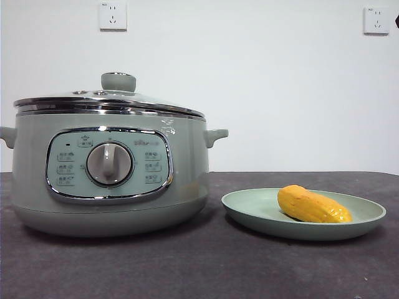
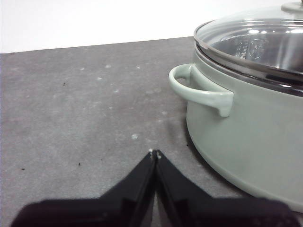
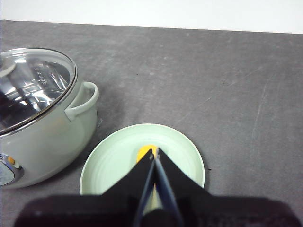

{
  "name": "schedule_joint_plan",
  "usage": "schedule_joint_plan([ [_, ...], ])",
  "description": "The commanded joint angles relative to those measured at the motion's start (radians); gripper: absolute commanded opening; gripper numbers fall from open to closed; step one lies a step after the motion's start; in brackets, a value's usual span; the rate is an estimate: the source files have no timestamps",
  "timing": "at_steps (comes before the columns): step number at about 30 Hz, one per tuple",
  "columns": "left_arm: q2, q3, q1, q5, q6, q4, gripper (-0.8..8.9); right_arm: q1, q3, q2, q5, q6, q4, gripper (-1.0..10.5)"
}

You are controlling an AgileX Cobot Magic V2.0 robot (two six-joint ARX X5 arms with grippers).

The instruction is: Take the corn out from the steamer,put the corn on the plate,close the lid

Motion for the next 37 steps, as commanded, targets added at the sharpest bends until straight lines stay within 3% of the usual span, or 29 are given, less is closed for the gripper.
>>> schedule_joint_plan([
  [1,-0.003,-0.015,0.003,0.001,-0.006,0.006,-0.02,0.0,-0.003,-0.001,0.003,0.012,0.006,0.0],
  [18,-0.003,-0.015,0.003,0.002,-0.006,0.006,-0.02,-0.001,-0.004,-0.031,0.005,0.012,-0.013,0.0],
  [20,-0.003,-0.015,0.003,0.001,-0.006,0.006,-0.02,-0.003,-0.016,-0.066,0.004,-0.016,-0.013,0.0],
  [23,-0.003,-0.015,0.003,0.002,-0.006,0.006,-0.02,-0.047,-0.088,-0.141,-0.006,-0.09,0.076,0.0],
  [26,-0.003,-0.015,0.003,0.001,-0.006,0.006,-0.02,-0.122,-0.204,-0.232,-0.065,-0.114,0.2,0.0],
  [29,-0.003,-0.015,0.003,0.002,-0.006,0.006,-0.02,-0.196,-0.327,-0.326,-0.111,-0.106,0.281,0.0],
  [37,-0.003,-0.015,0.003,0.001,-0.006,0.006,-0.02,-0.291,-0.566,-0.52,-0.111,-0.016,0.301,0.0],
])
